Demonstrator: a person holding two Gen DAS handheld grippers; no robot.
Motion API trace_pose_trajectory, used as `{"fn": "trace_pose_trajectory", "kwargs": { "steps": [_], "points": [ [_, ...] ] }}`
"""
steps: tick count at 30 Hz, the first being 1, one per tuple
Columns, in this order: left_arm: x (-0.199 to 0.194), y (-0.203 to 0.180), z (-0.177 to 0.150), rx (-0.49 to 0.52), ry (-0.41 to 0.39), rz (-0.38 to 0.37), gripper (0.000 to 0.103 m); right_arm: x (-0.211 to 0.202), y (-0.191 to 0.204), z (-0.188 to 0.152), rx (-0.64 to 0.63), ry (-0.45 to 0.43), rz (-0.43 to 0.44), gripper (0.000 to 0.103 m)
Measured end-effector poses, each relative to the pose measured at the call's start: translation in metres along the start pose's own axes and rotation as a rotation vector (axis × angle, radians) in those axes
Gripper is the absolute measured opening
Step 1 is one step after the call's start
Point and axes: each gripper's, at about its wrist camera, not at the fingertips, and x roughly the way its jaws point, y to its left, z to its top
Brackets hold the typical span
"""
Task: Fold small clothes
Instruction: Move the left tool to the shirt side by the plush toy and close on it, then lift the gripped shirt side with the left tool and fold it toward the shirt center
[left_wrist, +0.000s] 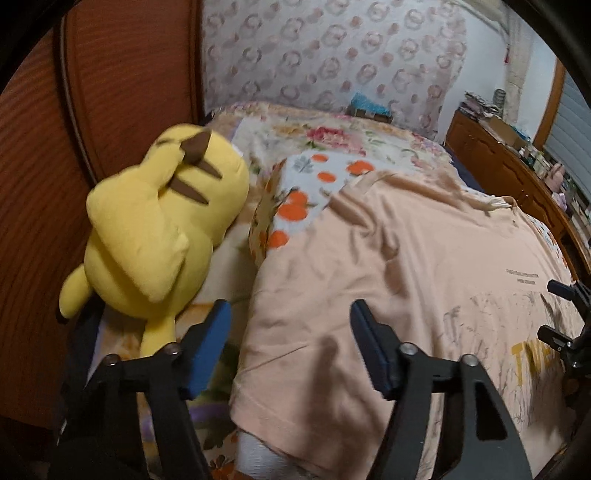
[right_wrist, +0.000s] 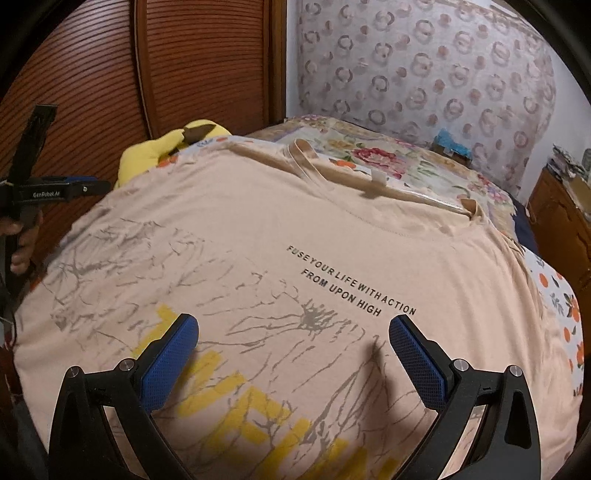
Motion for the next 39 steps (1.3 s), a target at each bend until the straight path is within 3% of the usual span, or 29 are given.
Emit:
{"fn": "trace_pose_trajectory", "kwargs": {
  "steps": [2,6,8,9,12,14,17,22,27,34,39],
  "points": [
    [0.004,0.005,-0.004,-0.024,0.029,-0.003,0.056,-0.002,-0.003,-0.001,0.008,0.011,0.003,0.103],
    [0.008,0.009,-0.014,-0.047,0.063,-0.023,0.048,0.001,0.000,0.003,0.005,0.014,0.006,0.103],
    [0.007,0.011,-0.015,-0.056,0.063,-0.044,0.034,0.004,0.002,0.005,0.006,0.019,0.011,0.103],
    [0.005,0.010,-0.016,-0.056,0.063,-0.046,0.032,0.007,0.003,0.006,0.007,0.023,0.007,0.103],
    [0.001,0.008,-0.014,-0.016,0.046,0.011,0.010,0.010,0.003,0.007,0.003,0.031,0.005,0.103],
    [-0.002,0.009,-0.012,-0.008,0.037,0.013,0.003,0.010,0.006,0.007,0.000,0.033,0.004,0.103],
    [-0.015,0.006,-0.007,0.020,0.004,0.044,0.003,0.010,0.007,0.007,0.008,0.036,0.003,0.103],
    [-0.042,-0.006,0.009,0.051,-0.069,0.018,0.003,0.010,0.006,0.006,0.012,0.034,0.002,0.103],
    [-0.063,-0.045,0.038,0.128,-0.107,-0.077,0.003,0.011,0.006,0.006,0.014,0.039,0.008,0.103],
    [-0.074,-0.132,0.060,0.333,-0.115,-0.208,0.003,0.014,-0.004,0.007,0.025,0.041,0.007,0.103],
    [-0.073,-0.163,0.062,0.375,-0.123,-0.239,0.003,0.014,-0.004,0.006,0.039,0.041,-0.003,0.103]
  ]
}}
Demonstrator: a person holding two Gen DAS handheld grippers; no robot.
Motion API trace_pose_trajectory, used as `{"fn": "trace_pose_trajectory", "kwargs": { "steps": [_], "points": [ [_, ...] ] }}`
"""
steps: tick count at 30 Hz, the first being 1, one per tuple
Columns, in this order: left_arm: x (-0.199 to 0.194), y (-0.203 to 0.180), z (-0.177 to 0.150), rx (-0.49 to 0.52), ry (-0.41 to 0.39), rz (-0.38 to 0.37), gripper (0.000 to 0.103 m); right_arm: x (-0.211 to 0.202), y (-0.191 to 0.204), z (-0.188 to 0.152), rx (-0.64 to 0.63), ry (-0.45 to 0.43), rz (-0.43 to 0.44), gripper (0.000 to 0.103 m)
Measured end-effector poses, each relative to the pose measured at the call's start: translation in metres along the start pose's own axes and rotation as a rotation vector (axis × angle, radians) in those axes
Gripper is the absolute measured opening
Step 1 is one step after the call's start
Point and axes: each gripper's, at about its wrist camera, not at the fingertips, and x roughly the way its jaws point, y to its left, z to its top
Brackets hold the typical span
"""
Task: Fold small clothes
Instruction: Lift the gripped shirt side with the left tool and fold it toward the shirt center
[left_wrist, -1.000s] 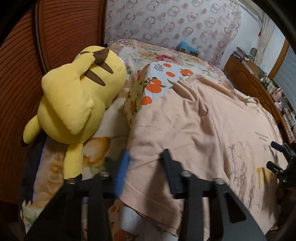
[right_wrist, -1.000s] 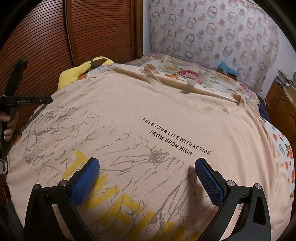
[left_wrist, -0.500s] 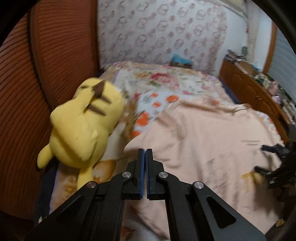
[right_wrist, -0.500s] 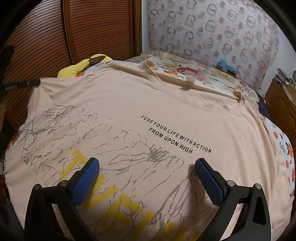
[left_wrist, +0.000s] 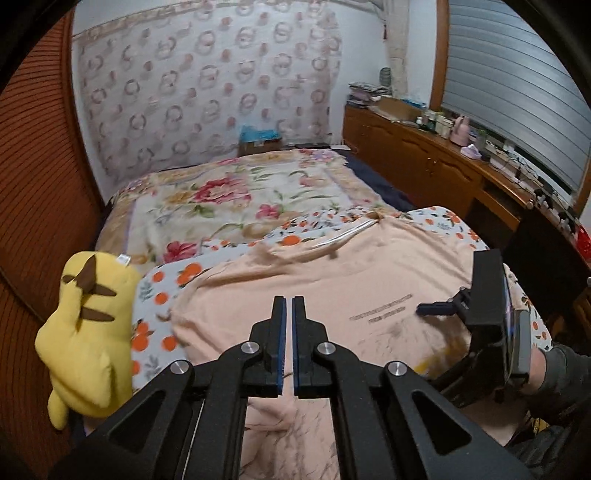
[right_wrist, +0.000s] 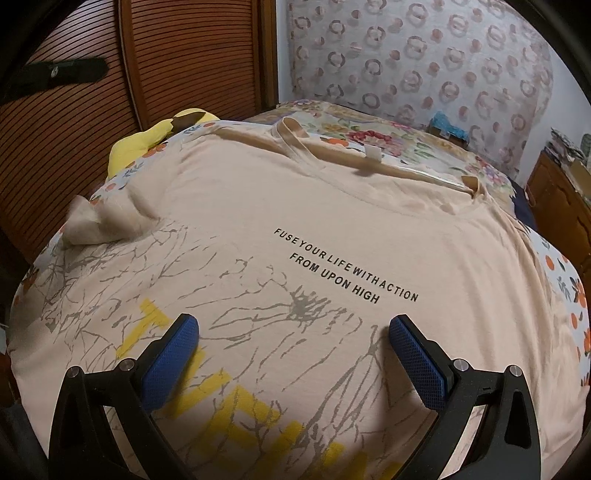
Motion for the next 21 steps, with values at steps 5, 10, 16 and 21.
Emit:
{"fn": "trace_pose_trajectory", "kwargs": {
  "steps": [5,10,16,21],
  "points": [
    [0.002,0.008,-0.004,-0.040,0.006,0.004,0.035,0.001,0.003,0.000,-0.009,0.006,0.005,0.102],
    [0.006,0.029,-0.025,-0.079,0.036,0.059,0.083,0.002,0.000,0.002,-0.014,0.012,0.014,0.102],
    [0.010,0.062,-0.061,-0.162,0.076,0.107,0.083,0.001,0.003,0.001,-0.034,0.014,0.009,0.097],
    [0.008,0.077,-0.091,-0.213,0.085,0.137,0.083,-0.002,0.013,0.008,-0.058,0.003,0.087,0.077]
  ]
}}
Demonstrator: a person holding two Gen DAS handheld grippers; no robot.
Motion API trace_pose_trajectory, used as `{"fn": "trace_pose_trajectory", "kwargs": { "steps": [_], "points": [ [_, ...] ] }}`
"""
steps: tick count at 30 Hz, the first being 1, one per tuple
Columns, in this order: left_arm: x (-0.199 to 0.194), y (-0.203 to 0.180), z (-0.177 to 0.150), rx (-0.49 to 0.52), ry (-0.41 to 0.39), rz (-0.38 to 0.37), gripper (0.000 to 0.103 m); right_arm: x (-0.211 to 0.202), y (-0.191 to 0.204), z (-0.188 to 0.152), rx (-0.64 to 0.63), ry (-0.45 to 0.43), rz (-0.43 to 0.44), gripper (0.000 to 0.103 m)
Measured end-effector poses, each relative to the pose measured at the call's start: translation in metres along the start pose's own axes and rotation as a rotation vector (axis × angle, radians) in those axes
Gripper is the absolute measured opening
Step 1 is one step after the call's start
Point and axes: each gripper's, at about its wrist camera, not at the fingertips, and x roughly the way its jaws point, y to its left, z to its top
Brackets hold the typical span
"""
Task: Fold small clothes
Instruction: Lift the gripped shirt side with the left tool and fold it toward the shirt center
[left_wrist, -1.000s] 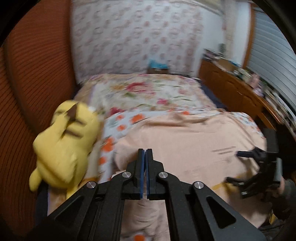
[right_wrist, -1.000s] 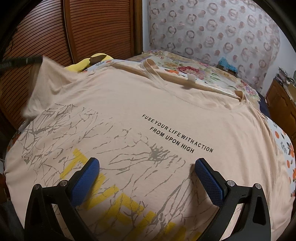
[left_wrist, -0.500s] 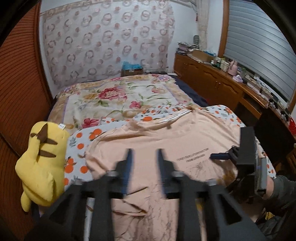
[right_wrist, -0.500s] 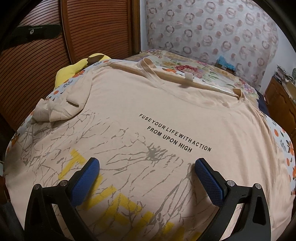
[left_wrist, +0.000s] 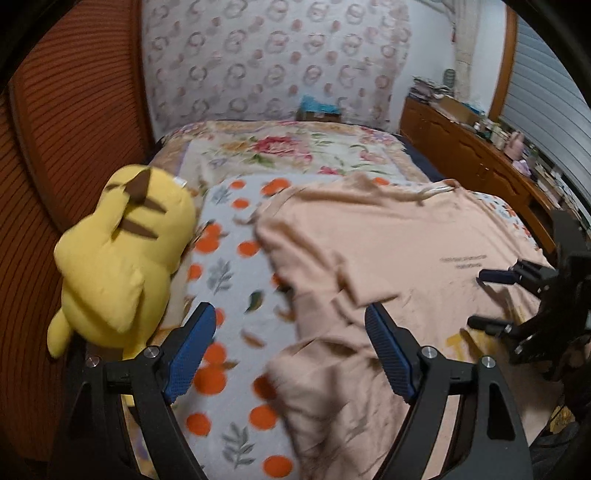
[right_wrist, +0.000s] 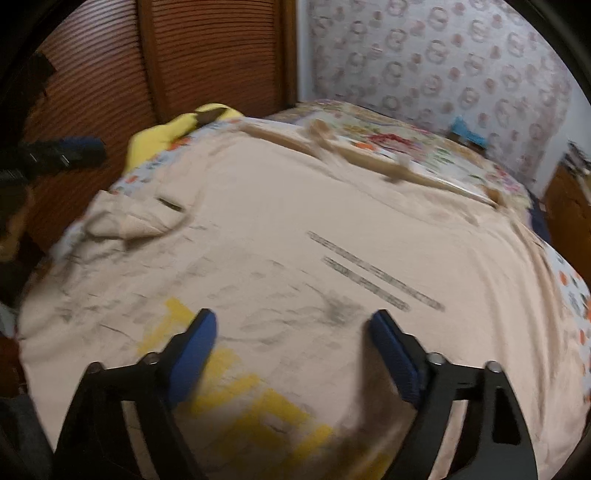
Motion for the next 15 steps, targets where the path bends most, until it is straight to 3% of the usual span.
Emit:
{"fn": "trace_pose_trajectory", "kwargs": {
  "steps": [9,15],
  "points": [
    [0.003,0.019,-0.030,-0.046,0.012,0.038,0.083,0.019,0.053,0.061,-0.115,-0.083,0.175,0.044],
    [0.002,0.027,-0.035,-0.067,0.009,0.028,0.083,0.060,0.073,0.083,-0.132,-0.038,0.244,0.033]
  ]
}}
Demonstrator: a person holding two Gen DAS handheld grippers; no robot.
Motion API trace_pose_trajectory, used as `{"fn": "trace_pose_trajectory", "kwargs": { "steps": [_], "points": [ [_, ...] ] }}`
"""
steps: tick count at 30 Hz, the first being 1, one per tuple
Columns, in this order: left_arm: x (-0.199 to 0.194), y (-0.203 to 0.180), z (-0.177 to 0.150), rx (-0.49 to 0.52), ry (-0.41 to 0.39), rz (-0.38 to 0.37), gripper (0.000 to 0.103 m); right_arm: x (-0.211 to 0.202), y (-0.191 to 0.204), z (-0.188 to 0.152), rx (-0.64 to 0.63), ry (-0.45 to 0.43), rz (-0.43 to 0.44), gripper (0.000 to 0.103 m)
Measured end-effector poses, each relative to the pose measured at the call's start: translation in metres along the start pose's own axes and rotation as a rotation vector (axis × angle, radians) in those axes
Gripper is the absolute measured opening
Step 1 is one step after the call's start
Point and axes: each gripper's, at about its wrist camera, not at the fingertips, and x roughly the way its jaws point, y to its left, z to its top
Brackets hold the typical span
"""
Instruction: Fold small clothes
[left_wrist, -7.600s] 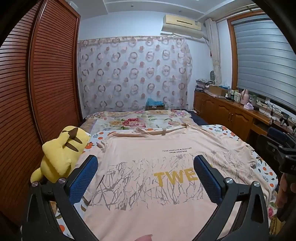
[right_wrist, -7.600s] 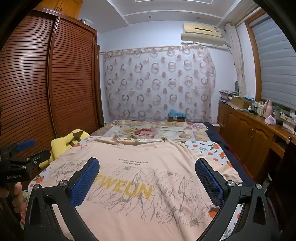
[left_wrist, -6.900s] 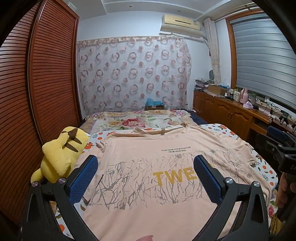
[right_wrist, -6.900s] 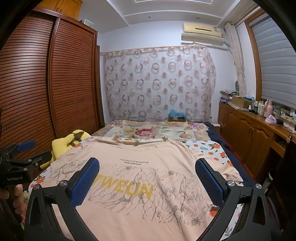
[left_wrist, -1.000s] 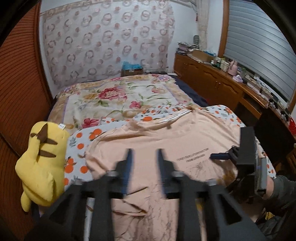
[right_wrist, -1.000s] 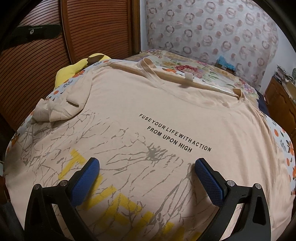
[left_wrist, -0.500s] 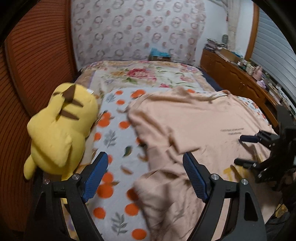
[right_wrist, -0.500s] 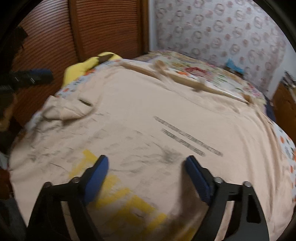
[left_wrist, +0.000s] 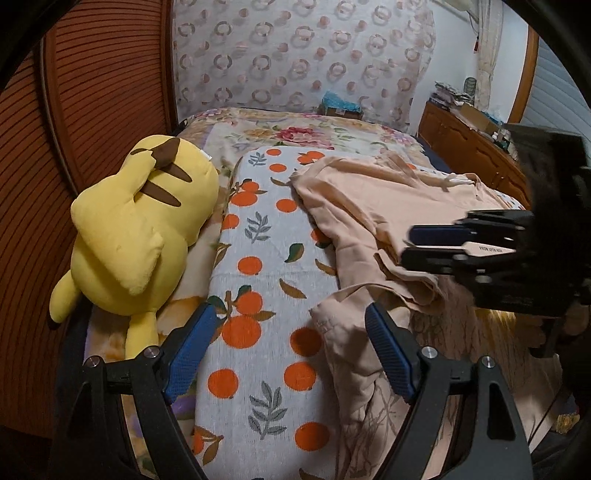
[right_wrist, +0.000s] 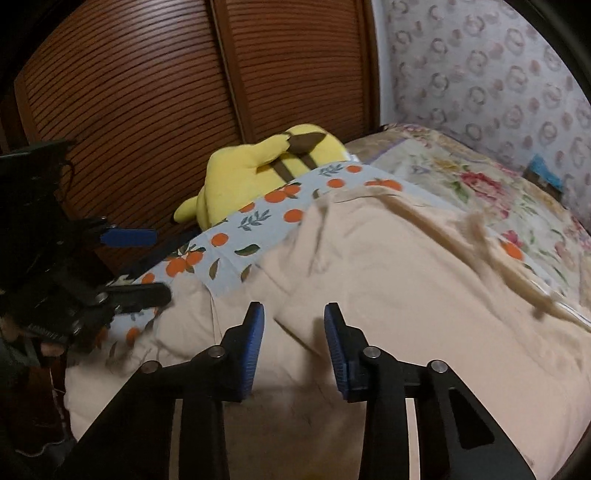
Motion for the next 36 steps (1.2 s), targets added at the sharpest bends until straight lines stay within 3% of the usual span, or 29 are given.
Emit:
{"fn": "trace_pose_trajectory", "kwargs": {
  "steps": [1,3,5,8,13,15,19,21,23,25,27,28,29,36],
  "points": [
    [0.000,0.000,-0.001,0.000,-0.001,-0.002,0.083,0.007,0.000,0.001,-0.010,0.014,-0.016,0.033],
    [0.000,-0.001,-0.002,0.002,-0.004,-0.013,0.083,0.018,-0.004,0.000,-0.029,0.042,-0.043,0.016],
    [0.000,-0.002,-0.003,0.006,-0.003,-0.037,0.075,0.022,-0.005,-0.002,-0.037,0.045,-0.044,0.006],
    [0.005,-0.006,-0.003,0.006,0.015,-0.083,0.060,0.013,-0.005,0.002,-0.026,0.006,-0.032,0.005],
    [0.014,-0.014,0.001,0.021,0.033,-0.105,0.054,-0.025,-0.018,0.008,0.015,-0.120,-0.082,0.004],
    [0.016,-0.017,0.001,0.025,0.034,-0.118,0.052,-0.026,-0.029,0.006,0.051,-0.116,-0.120,0.005],
    [0.016,-0.024,0.003,0.033,0.036,-0.135,0.040,-0.015,-0.039,-0.005,0.083,-0.070,-0.208,0.008],
    [0.017,-0.026,0.004,0.033,0.041,-0.144,0.036,-0.011,-0.041,-0.006,0.094,-0.060,-0.250,0.026],
    [0.018,-0.030,0.003,0.045,0.050,-0.147,0.034,-0.013,-0.041,-0.007,0.117,-0.076,-0.251,0.033],
    [0.019,-0.031,0.003,0.048,0.058,-0.143,0.034,-0.013,-0.039,-0.004,0.143,-0.095,-0.223,0.034],
    [0.021,-0.031,0.002,0.043,0.065,-0.140,0.028,-0.012,-0.037,-0.002,0.139,-0.098,-0.181,0.034],
    [0.021,-0.031,0.001,0.038,0.064,-0.137,0.011,-0.012,-0.035,-0.003,0.132,-0.094,-0.156,0.034],
    [0.021,-0.031,0.001,0.035,0.063,-0.137,0.005,-0.008,-0.032,-0.003,0.123,-0.089,-0.143,0.034],
    [-0.015,-0.052,0.001,0.054,-0.002,-0.200,0.005,-0.002,-0.028,-0.011,0.114,-0.089,-0.146,0.034]
  ]
}}
